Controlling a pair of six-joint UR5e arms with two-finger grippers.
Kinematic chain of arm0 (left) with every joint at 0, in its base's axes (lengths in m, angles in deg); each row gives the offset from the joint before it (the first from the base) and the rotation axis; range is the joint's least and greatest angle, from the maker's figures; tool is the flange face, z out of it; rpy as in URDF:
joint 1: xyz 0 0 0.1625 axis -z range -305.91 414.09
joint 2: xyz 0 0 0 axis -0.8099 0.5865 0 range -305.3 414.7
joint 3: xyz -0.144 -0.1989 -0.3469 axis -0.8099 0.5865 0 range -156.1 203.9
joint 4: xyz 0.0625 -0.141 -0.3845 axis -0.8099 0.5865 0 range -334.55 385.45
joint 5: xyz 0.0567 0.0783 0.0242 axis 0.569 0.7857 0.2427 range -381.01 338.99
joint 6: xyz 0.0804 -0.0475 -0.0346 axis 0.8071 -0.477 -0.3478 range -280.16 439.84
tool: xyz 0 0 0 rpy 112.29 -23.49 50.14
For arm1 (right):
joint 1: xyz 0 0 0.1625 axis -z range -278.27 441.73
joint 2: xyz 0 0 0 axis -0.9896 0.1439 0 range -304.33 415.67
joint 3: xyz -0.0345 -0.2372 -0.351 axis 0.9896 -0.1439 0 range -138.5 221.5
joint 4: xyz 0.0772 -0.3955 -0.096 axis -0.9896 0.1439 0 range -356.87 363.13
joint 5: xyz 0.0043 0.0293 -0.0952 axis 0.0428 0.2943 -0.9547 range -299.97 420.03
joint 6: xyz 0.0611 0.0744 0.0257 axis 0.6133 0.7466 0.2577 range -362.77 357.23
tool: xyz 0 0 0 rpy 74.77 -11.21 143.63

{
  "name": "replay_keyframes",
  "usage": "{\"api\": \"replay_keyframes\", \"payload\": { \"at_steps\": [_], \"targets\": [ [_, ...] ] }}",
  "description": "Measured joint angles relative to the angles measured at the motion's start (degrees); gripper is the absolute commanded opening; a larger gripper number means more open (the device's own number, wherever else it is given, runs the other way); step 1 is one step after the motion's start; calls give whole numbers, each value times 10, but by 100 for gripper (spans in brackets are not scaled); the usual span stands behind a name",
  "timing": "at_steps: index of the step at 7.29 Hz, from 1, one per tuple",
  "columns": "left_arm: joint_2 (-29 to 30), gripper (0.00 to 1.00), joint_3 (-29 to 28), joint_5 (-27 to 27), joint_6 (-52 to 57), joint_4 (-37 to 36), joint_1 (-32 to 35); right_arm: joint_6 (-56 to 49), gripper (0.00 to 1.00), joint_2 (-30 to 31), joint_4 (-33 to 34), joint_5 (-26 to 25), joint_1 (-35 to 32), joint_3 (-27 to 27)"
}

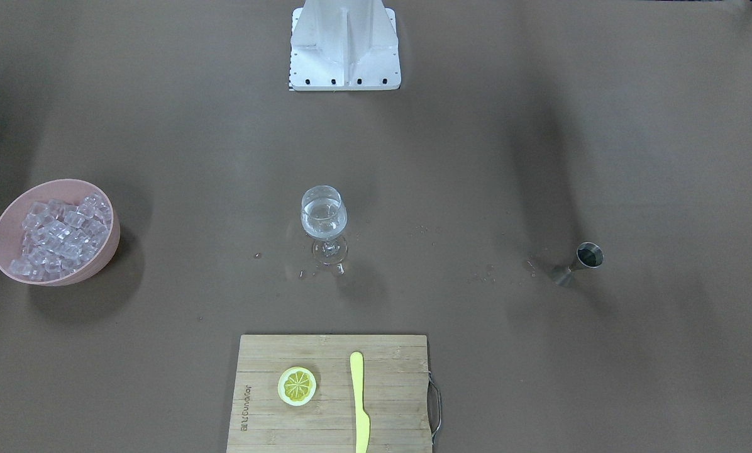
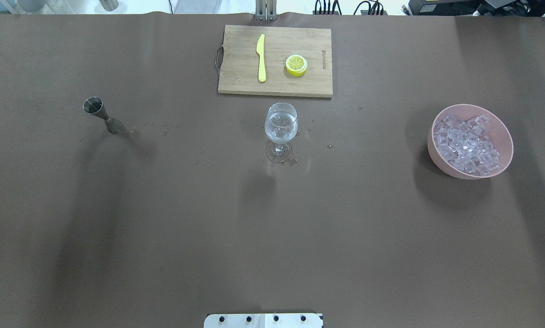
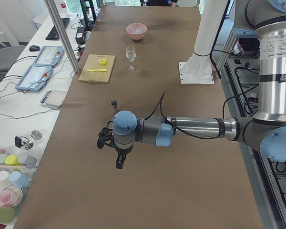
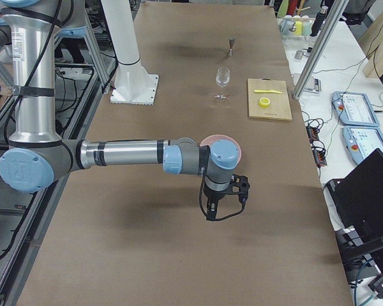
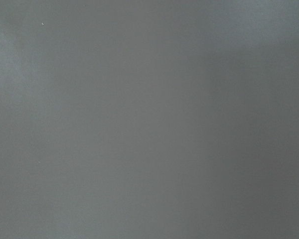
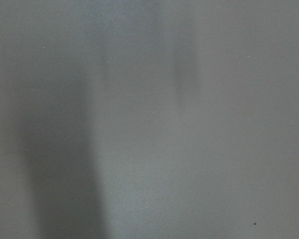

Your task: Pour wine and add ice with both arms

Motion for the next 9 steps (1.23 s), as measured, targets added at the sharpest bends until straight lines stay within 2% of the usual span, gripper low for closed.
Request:
{"api": "replay_keyframes", "payload": {
  "at_steps": [4,7,9],
  "targets": [
    [-1,98,13,1,1,0,0,1,100,-8,0,0,0,26],
    [5,98,15,36,2,0,-2,6,100,-16,-1,1,1,80],
    [5,98,14,45,2,0,-4,7,100,-15,-11,1,0,97]
  ]
}}
